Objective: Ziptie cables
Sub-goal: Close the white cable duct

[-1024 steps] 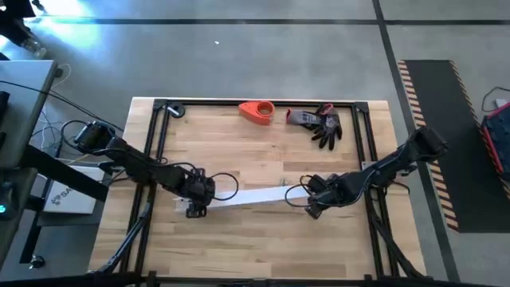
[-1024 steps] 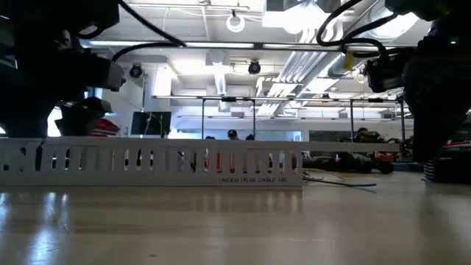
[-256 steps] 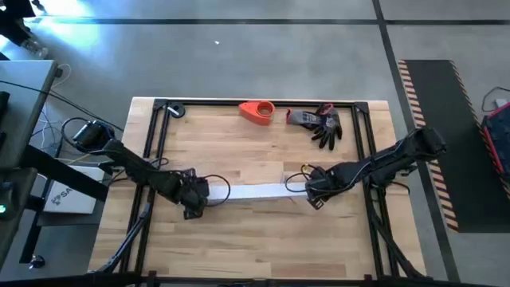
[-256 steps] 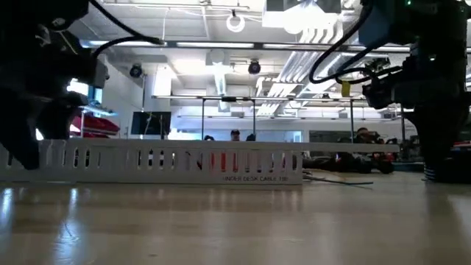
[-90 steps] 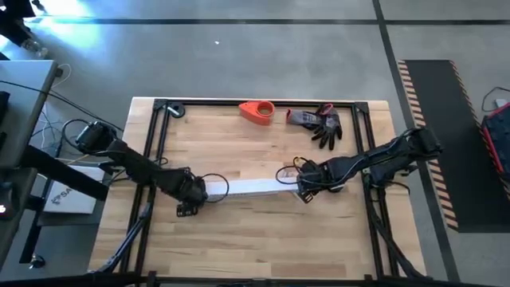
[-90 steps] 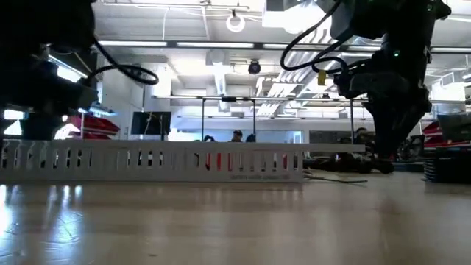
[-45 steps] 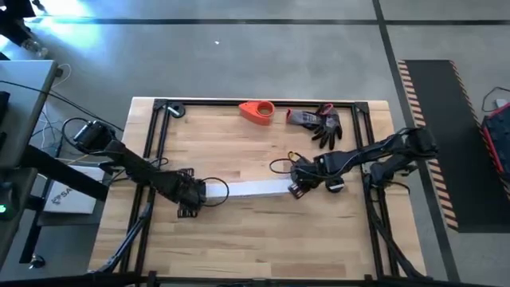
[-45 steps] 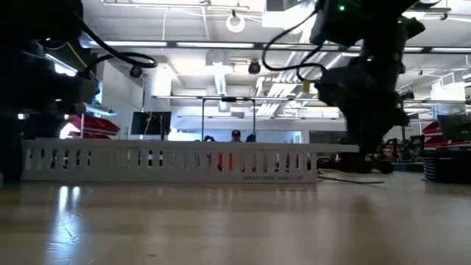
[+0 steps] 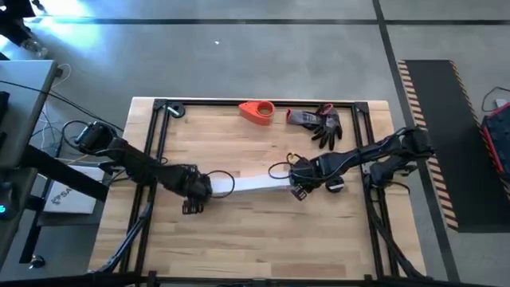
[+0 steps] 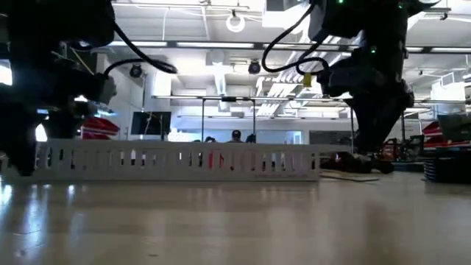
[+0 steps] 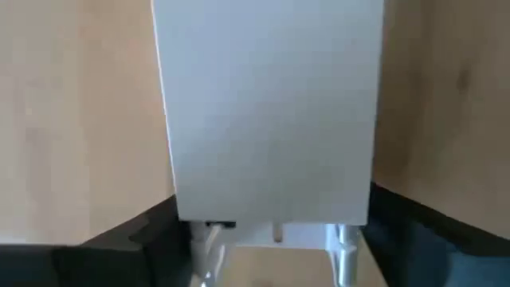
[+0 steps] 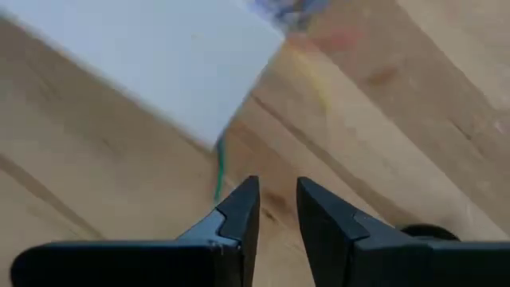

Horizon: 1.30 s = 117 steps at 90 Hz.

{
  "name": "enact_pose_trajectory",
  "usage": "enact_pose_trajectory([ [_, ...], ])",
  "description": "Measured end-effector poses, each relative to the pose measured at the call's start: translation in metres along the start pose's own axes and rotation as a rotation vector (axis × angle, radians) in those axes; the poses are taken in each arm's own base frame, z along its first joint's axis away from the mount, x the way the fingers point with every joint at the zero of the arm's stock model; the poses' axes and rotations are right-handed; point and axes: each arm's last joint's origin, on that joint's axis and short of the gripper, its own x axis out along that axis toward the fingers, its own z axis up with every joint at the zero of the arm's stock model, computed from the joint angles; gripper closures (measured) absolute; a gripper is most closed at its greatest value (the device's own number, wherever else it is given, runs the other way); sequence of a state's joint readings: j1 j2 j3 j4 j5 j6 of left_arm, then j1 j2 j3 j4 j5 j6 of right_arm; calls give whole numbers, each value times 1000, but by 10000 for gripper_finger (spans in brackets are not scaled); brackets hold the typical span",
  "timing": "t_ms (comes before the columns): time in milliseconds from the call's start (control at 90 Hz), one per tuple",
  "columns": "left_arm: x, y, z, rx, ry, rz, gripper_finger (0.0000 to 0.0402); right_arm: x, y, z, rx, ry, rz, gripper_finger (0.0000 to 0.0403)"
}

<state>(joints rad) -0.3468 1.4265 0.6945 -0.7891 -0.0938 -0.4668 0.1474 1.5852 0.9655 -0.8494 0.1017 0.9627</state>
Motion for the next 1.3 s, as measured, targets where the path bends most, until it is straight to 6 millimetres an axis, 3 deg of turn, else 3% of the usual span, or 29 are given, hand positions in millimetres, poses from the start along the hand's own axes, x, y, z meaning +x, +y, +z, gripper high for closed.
enact_pose_trajectory([
  [111, 0, -3, -6, -28, 33, 2, 80, 1, -1, -3, -5, 10, -19, 332],
  [244, 6, -9, -15, -7, 25, 35, 88, 1, -1, -4, -16, 11, -22, 332],
  [578, 11, -15, -20, 70, -70, 91, 214, 3, -13, 11, 21, 9, -38, 332],
  [767, 12, -10, -14, 92, -108, 118, 214, 6, -3, 25, 30, -43, 119, 332],
  [900, 8, -9, -5, 99, -136, 127, 210, 6, -2, 25, 33, -54, 77, 332],
  [1033, 4, -6, 2, 91, -165, 139, 204, -8, -4, 18, 46, -21, -24, 332],
  [1300, 3, -1, 2, 53, -69, 23, 128, -14, 0, -3, -20, 41, -108, 332],
])
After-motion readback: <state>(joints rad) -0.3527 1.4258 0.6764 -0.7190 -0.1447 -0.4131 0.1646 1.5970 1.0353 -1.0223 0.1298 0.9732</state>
